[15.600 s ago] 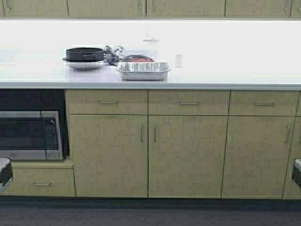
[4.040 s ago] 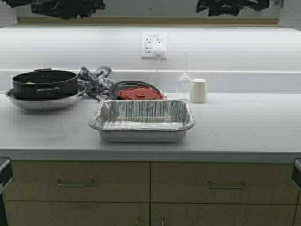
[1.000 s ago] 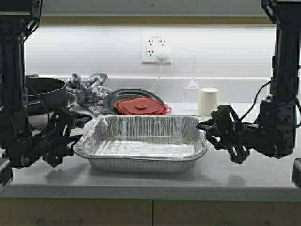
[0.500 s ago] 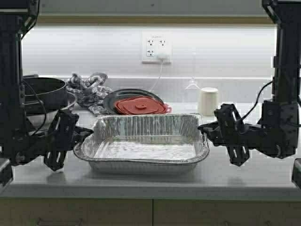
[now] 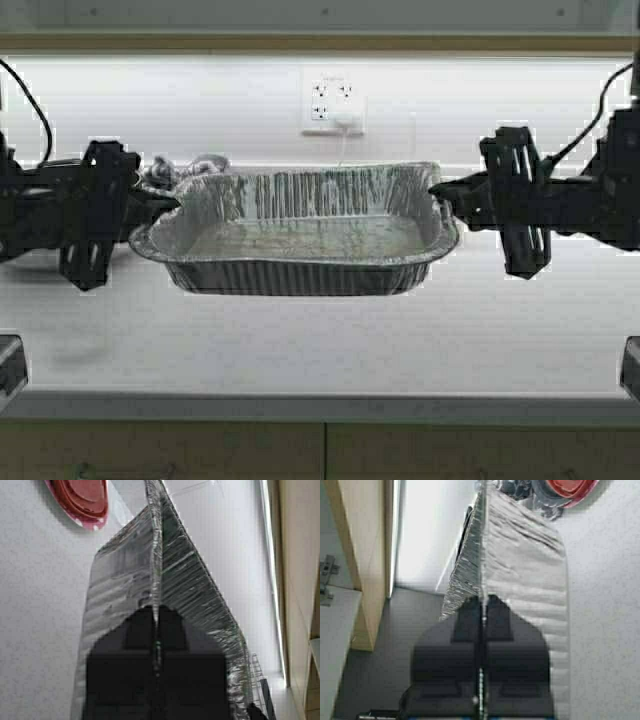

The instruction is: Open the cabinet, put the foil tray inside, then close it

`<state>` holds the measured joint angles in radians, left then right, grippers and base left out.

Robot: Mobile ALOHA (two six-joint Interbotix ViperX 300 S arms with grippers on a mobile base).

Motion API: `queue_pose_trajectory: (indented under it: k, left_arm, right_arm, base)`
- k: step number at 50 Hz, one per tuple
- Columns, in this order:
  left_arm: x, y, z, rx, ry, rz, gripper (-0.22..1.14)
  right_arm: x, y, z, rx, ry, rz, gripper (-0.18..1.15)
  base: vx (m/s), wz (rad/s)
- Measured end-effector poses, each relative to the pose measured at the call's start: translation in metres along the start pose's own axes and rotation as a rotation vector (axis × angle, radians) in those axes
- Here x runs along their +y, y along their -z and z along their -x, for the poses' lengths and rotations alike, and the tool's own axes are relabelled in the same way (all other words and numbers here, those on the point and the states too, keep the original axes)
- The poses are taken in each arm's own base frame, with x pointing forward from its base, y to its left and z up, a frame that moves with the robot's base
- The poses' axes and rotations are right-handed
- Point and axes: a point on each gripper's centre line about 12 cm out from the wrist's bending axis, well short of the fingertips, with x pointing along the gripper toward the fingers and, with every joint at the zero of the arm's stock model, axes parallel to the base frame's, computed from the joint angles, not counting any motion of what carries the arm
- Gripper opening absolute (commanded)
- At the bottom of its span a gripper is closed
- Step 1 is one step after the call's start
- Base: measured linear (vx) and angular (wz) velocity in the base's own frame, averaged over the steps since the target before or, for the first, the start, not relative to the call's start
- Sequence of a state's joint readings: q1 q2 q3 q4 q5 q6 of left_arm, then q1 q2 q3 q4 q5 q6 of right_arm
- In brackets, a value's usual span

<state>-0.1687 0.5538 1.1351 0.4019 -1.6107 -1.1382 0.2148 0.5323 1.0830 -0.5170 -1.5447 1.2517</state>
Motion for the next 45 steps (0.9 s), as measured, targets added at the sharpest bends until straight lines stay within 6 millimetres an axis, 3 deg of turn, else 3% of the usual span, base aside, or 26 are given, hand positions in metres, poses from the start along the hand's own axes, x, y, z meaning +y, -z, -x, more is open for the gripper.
queue_pose_trajectory:
  k: [16,31,45]
  left_arm:
    - [-0.063,-0.011,0.033,0.006,0.003,-0.08,0.03]
    - [-0.101,-0.025,0.034,0.015,0.039,-0.09,0.03]
    - [-0.134,-0.04,0.033,-0.006,0.079,-0.098,0.03]
  right_arm:
    - [0.058,0.0,0.026,-0.005,-0.096,0.003,0.08]
    - [0.106,-0.013,0.036,-0.033,-0.161,0.002,0.08]
    - [0.129,-0.025,0.03,-0.035,-0.187,-0.034,0.08]
  base:
    - [0.0,0.0]
    - [0.0,0.0]
    - [0.0,0.0]
